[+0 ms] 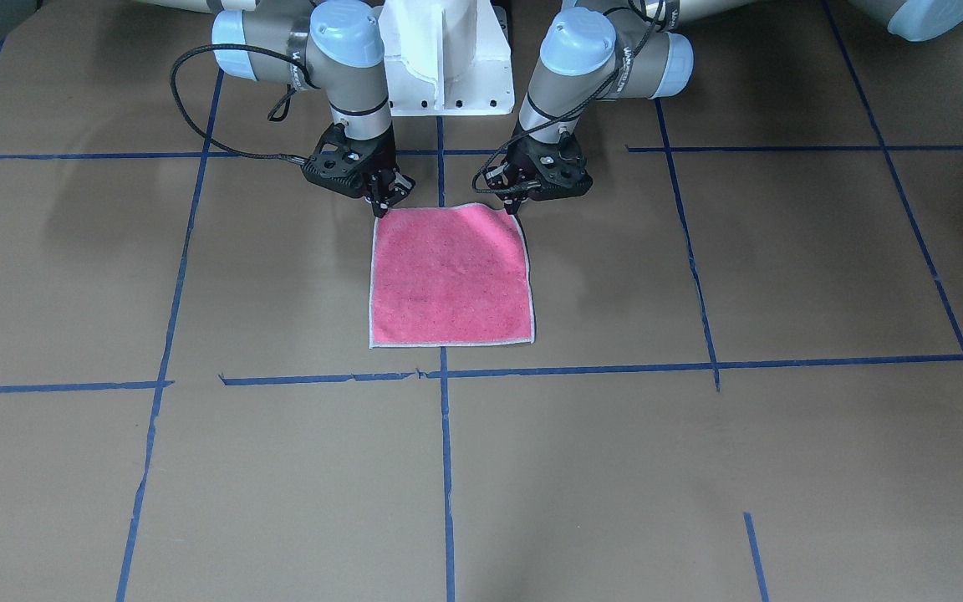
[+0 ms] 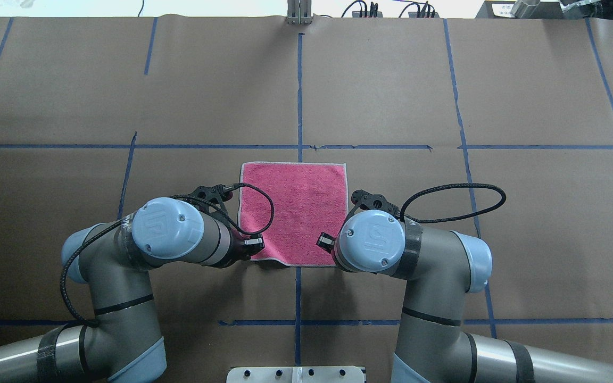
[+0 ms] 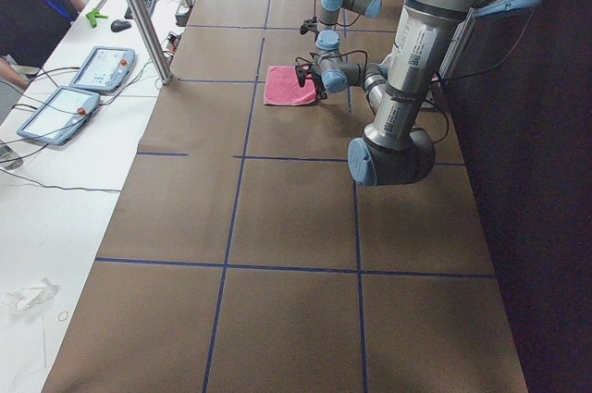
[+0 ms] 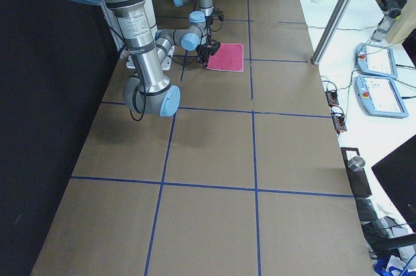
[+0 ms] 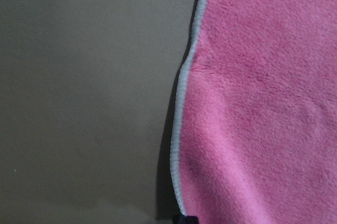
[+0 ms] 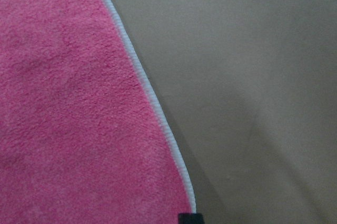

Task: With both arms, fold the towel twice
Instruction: 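Lift the near edge with both grippers and fold it over the far edge, then raise the right gripper away while the left gripper grasps the strip's end, then lift the strip end nearest the left gripper with the left gripper, then carry the held end over onto the other half with the left gripper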

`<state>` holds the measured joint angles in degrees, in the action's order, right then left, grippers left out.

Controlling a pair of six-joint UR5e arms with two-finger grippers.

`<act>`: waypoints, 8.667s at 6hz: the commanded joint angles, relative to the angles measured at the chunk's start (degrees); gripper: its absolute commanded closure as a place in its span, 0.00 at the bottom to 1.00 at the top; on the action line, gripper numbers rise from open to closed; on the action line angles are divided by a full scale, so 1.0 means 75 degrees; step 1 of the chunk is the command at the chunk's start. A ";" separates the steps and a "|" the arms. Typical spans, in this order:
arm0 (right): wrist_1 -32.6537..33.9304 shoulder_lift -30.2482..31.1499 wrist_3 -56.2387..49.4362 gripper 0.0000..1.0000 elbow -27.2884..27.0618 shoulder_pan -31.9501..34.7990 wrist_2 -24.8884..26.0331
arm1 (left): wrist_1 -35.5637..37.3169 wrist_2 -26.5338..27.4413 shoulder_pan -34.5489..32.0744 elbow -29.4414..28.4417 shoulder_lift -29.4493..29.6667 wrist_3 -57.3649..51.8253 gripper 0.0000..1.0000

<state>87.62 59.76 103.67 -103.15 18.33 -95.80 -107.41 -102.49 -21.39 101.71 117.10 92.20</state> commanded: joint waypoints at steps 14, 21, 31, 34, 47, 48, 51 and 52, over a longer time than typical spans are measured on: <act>-0.0245 -0.0948 -0.1259 0.99 0.1366 0.1410 -0.0292 | 0.0634 -0.0654 -0.1179 -0.1220 0.1295 -0.0035 1.00; -0.0257 -0.1181 -0.1668 0.01 0.1916 0.1564 -0.0269 | 0.0528 -0.0666 -0.1461 -0.1795 0.1542 -0.0886 0.01; 0.1302 0.0551 -0.7483 0.00 -0.0180 0.3966 -0.3328 | -0.0421 -0.0326 -0.0711 -0.0881 0.0511 -0.0188 0.31; 0.1302 0.0575 -0.7424 0.00 -0.0181 0.3954 -0.3293 | -0.0433 -0.0315 -0.0711 -0.1080 0.0511 -0.0187 0.33; 0.1278 0.0645 -0.7424 0.00 -0.0169 0.3954 -0.3281 | 0.0990 0.0065 -0.0774 -0.0752 0.1313 -0.0118 1.00; 0.1278 0.0657 -0.7424 0.00 -0.0145 0.3954 -0.3269 | 0.1020 0.0165 -0.0595 -0.0764 0.1644 0.0335 1.00; 0.1243 0.0821 -0.7517 0.00 -0.0157 0.3966 -0.3350 | 0.1091 0.0622 -0.0395 -0.2783 0.3820 0.0761 1.00; 0.1220 0.0844 -0.7564 0.00 -0.0157 0.3989 -0.3363 | 0.1067 0.0623 -0.0394 -0.3116 0.4094 0.0762 1.00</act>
<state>96.92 65.84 47.32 -104.30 48.12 -120.85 -99.32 -98.18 -24.54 81.89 144.67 97.61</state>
